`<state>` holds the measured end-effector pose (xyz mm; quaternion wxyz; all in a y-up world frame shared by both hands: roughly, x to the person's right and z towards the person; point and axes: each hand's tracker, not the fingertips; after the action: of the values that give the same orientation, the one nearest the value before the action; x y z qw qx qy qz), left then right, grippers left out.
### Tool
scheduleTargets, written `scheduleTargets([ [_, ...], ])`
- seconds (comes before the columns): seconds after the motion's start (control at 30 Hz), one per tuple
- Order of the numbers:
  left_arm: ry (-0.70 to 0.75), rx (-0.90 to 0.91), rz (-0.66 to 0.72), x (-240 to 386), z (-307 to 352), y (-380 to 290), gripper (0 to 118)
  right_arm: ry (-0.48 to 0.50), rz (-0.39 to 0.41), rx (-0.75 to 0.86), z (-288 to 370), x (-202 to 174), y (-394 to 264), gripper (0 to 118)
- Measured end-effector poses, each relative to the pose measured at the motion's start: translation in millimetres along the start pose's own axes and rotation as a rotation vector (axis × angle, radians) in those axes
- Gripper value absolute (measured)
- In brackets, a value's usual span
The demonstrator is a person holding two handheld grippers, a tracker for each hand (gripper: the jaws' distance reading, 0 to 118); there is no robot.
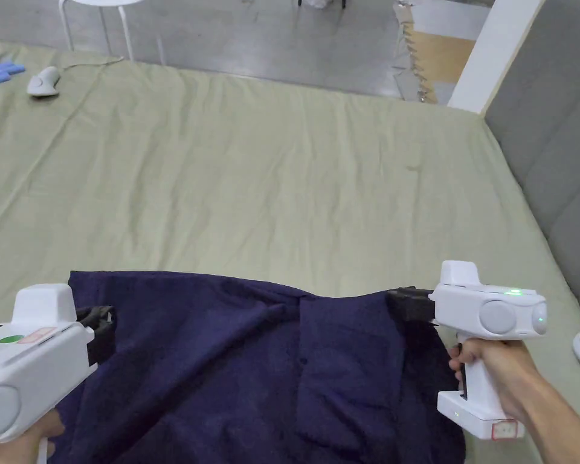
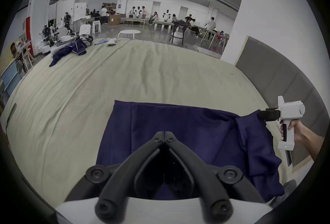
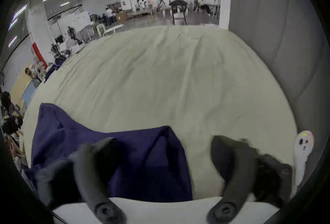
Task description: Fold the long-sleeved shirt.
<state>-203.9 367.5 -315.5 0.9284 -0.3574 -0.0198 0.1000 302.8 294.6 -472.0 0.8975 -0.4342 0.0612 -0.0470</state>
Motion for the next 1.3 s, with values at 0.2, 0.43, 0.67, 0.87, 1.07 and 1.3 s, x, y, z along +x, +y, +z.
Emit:
scheduleTargets([
  [0.2,-0.006,-0.044,0.025,-45.0,-39.5,14.6,68,0.038,-0.046,0.031,8.6,-3.5,-11.2,5],
  [0.43,0.035,-0.148,0.022,-102.4,-113.3,69.6,107,0.111,0.049,-0.013,-12.1,-2.9,-8.5,5],
  [0.67,-0.070,-0.333,0.012,-90.6,-137.9,84.0,16,0.090,0.004,-0.005,-0.5,-1.5,-9.5,5],
  [0.87,-0.066,-0.198,-0.037,-98.9,-119.2,81.0,16,0.114,-0.020,0.055,30.5,5.2,-1.0,5],
  [1.07,-0.124,-0.062,-0.028,-96.1,-27.1,80.0,16,0.151,0.024,0.177,109.9,-8.4,-8.8,5],
  [1.3,-0.153,0.003,-0.067,-89.4,82.1,36.9,16,0.174,0.099,0.244,214.9,-14.2,-54.7,5],
])
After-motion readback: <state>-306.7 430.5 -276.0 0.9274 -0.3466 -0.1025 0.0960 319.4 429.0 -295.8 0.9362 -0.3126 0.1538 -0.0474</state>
